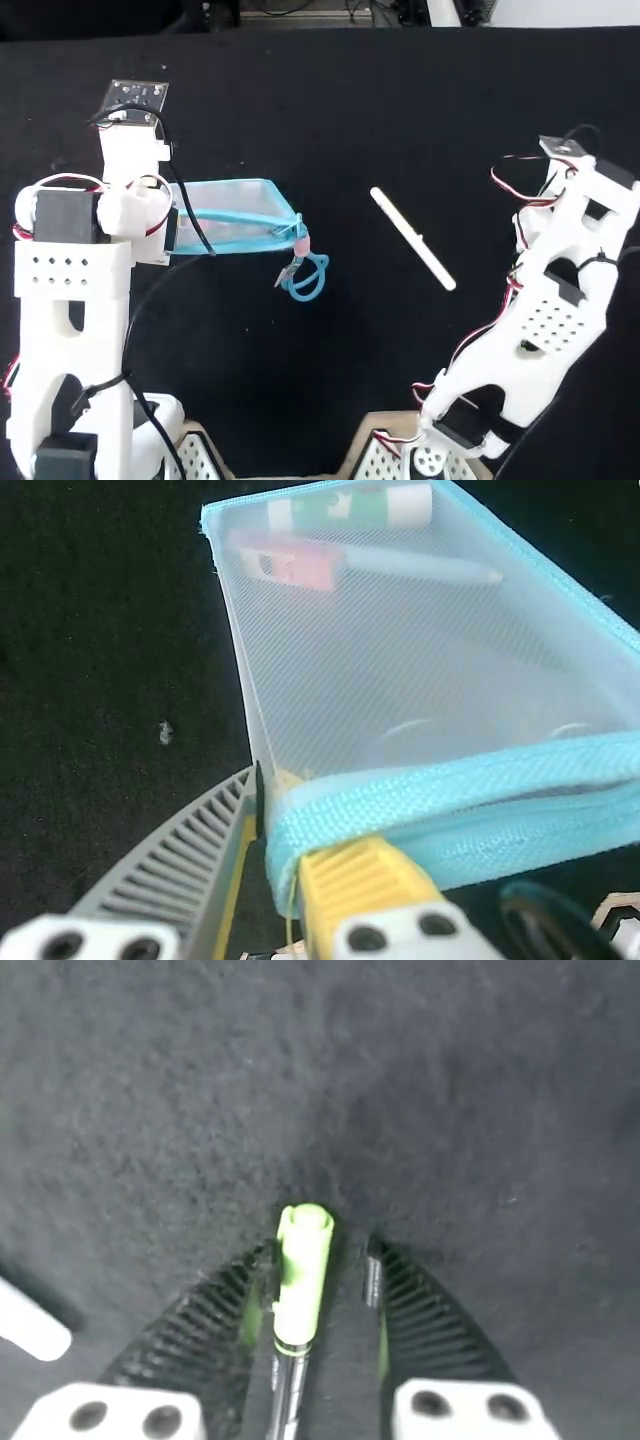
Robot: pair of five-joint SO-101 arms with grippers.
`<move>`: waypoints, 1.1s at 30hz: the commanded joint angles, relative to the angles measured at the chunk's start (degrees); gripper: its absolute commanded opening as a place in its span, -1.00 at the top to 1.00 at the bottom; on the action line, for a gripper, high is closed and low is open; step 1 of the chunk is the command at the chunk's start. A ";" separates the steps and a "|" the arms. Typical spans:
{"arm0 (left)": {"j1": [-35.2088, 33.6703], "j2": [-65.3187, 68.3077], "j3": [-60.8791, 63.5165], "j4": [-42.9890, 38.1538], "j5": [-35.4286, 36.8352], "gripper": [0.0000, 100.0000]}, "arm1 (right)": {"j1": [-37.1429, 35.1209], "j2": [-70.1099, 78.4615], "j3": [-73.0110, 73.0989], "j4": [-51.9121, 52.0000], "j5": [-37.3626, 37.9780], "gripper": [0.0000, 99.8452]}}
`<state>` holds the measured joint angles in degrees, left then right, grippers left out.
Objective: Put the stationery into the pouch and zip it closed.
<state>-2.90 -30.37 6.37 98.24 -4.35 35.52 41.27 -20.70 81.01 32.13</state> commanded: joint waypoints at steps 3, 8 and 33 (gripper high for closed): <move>0.22 -0.97 -0.31 0.44 0.18 0.94 | -0.62 1.63 -2.59 0.00 4.48 0.79; 0.22 -0.97 -0.31 0.44 0.18 0.94 | -0.88 0.84 -4.26 4.04 5.71 0.99; 0.22 -0.97 0.31 0.44 0.18 0.94 | -3.34 -51.38 23.25 7.12 7.65 0.98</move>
<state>-2.90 -30.37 6.37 98.24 -4.35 34.64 0.04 -2.86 91.82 39.87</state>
